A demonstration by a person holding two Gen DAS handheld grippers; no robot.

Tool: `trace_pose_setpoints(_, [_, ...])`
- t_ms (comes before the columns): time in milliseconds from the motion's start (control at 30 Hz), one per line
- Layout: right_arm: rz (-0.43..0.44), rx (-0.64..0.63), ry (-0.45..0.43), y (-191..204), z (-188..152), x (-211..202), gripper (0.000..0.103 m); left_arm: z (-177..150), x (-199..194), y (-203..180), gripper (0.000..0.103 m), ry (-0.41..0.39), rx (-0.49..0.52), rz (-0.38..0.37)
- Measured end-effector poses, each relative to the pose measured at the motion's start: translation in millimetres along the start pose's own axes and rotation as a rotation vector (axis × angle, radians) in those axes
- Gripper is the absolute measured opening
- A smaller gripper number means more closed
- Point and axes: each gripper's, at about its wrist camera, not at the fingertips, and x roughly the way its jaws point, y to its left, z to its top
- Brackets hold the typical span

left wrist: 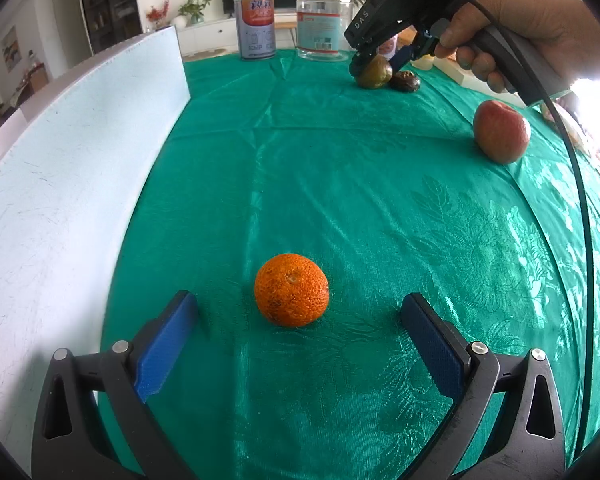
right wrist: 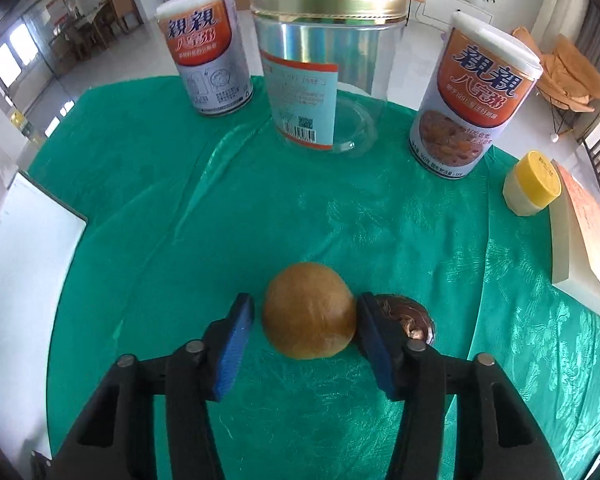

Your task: Organize fruits

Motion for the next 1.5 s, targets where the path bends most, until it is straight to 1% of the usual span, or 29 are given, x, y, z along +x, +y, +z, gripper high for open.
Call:
trace_pose_setpoints(33, [0.001,0.003,0.003,0.1,-2.0,-1.9,0.048,0.0,0.0,0.3,0.102,0.0,0.0,0.0])
trace_pose_setpoints(100, [0.014,-0.02,-0.028,3.6,-9.5,-14.3,0.048,0.1,-0.1,0.1,0.102,0.0,0.0,0.0])
trace_pose_setpoints(133, [0.033,-0.026,-0.044,6.0,-15.3,-23.9,0.048,0.1,-0.1,0.1,0.102,0.0,0.0,0.0])
trace_pose_setpoints(200, [0.106,-0.029,-0.073,8.5,-32.7,-44.8,0.048,0.1,-0.2,0.0,0.102,0.0,0.0,0.0])
trace_pose_setpoints(233, [0.146,-0.034,-0.084,9.8,-44.9,-56.1,0.048,0.1,-0.1,0.0,0.102,0.0,0.0,0.0])
trace_pose_setpoints(300, [0.205,-0.053,-0.107,11.3,-80.0,-78.7,0.048,0.1,-0.2,0.0,0.102,0.0,0.0,0.0])
trace_pose_setpoints(367, [0.233,-0.077,-0.134,11.2,-127.7,-98.9,0.048,0.0,-0.1,-0.1,0.102,0.0,0.0,0.0])
trace_pose_setpoints(467, [0.222,-0.064,-0.177,-3.2,-209.6,-120.7,0.048,0.0,-0.2,-0.1,0.102,0.0,0.0,0.0])
trace_pose_setpoints(500, [0.204,-0.042,-0.189,-12.2,-235.9,-123.2,0.048,0.1,-0.2,0.1,0.102,0.0,0.0,0.0])
trace_pose_setpoints(567, [0.142,0.01,-0.216,-24.7,-282.5,-125.1,0.048,0.0,-0.2,-0.1,0.102,0.0,0.0,0.0])
trace_pose_setpoints(667, [0.048,0.077,-0.247,-40.3,-330.1,-111.1,0.048,0.0,-0.2,-0.2,0.102,0.0,-0.001,0.0])
trace_pose_setpoints(733, [0.054,0.102,-0.319,-47.1,-349.3,-109.8,0.049,0.0,-0.2,-0.2,0.103,0.0,-0.001,0.0])
trace_pose_setpoints(800, [0.034,0.124,-0.352,-48.0,-356.5,-109.2,0.049,0.1,-0.2,-0.2,0.102,0.0,-0.001,0.0])
trace_pose_setpoints(900, [0.006,0.131,-0.354,-44.2,-357.3,-104.3,0.05,0.1,-0.1,-0.1,0.102,0.0,-0.001,0.0])
trace_pose_setpoints(967, [-0.007,0.122,-0.359,-41.2,-359.3,-102.8,0.056,0.0,0.0,-0.3,0.102,0.0,-0.001,0.0])
trace_pose_setpoints(1000, [-0.014,0.118,-0.356,-39.4,-358.1,-102.4,0.057,0.1,-0.1,-0.1,0.102,0.0,-0.001,0.0])
trace_pose_setpoints(1033, [-0.015,0.118,-0.353,-37.6,-357.3,-101.1,0.062,0.2,-0.4,0.1,0.102,0.0,-0.001,0.0])
trace_pose_setpoints(1067, [-0.021,0.116,-0.349,-35.6,-357.0,-100.6,0.071,0.2,0.5,-0.4,0.102,0.0,-0.001,0.0])
trace_pose_setpoints(1100, [-0.03,0.105,-0.339,-32.5,-357.2,-99.4,0.076,0.2,0.4,-0.4,0.102,0.0,-0.001,0.0])
trace_pose_setpoints(1167, [-0.077,0.07,-0.322,-22.7,-356.1,-96.8,0.082,0.2,0.3,-0.3,0.102,0.0,-0.001,0.0])
trace_pose_setpoints(1200, [-0.082,0.074,-0.318,-20.9,-355.4,-95.9,0.086,0.3,0.3,-0.1,0.102,0.0,-0.001,0.0])
trace_pose_setpoints(1233, [-0.091,0.086,-0.304,-20.7,-355.1,-93.6,0.096,0.2,0.3,-0.2,0.102,0.0,-0.001,0.0])
trace_pose_setpoints(1267, [-0.097,0.104,-0.3,-22.7,-355.1,-92.8,0.099,0.2,0.3,-0.3,0.102,0.0,-0.001,0.0])
trace_pose_setpoints(1367, [-0.103,0.136,-0.295,-28.1,-356.8,-92.3,0.102,0.2,0.2,-0.2,0.102,0.0,-0.001,0.0])
trace_pose_setpoints(1500, [-0.107,0.135,-0.293,-28.0,-356.7,-93.0,0.103,0.1,0.2,-0.3,0.102,0.0,-0.001,0.0])
